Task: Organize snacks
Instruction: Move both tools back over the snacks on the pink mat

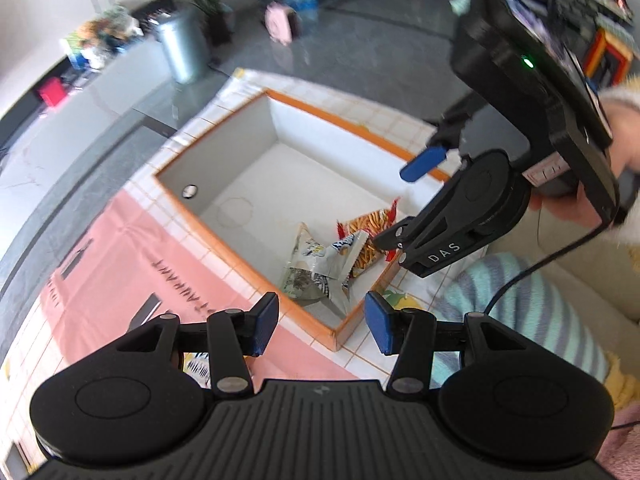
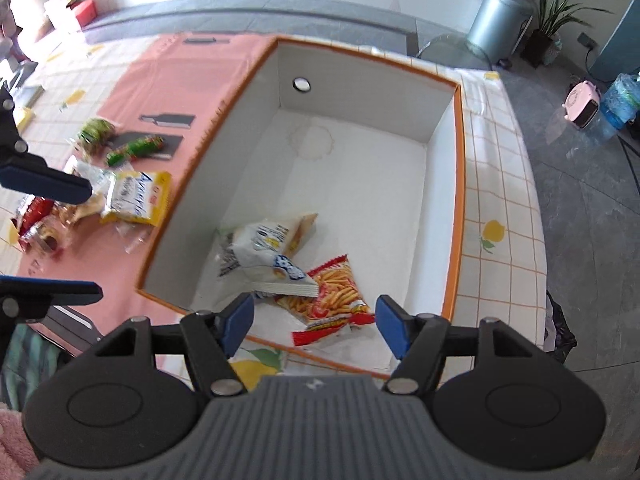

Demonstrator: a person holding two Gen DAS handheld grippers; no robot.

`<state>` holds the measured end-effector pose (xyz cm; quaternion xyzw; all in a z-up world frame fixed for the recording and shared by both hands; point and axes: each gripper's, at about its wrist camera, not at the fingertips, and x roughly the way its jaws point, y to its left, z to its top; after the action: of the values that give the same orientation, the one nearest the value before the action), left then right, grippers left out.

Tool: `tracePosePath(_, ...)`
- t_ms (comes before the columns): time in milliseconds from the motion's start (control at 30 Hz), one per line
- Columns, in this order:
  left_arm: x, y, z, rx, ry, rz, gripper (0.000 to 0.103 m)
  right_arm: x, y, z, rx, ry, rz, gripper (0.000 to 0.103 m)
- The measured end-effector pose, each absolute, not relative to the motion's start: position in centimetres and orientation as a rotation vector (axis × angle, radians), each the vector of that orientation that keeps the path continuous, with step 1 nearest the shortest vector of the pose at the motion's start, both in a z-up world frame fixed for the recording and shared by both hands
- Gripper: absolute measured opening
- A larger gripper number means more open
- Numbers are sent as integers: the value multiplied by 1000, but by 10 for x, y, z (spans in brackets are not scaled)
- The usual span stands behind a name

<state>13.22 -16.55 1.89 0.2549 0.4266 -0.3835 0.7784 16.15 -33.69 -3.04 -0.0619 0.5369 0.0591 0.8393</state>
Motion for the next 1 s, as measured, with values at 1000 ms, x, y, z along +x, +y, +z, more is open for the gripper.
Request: tracePosePath(1000,48,64,-21,20,813,-285,63,52,-174,-58,175,708,189,65)
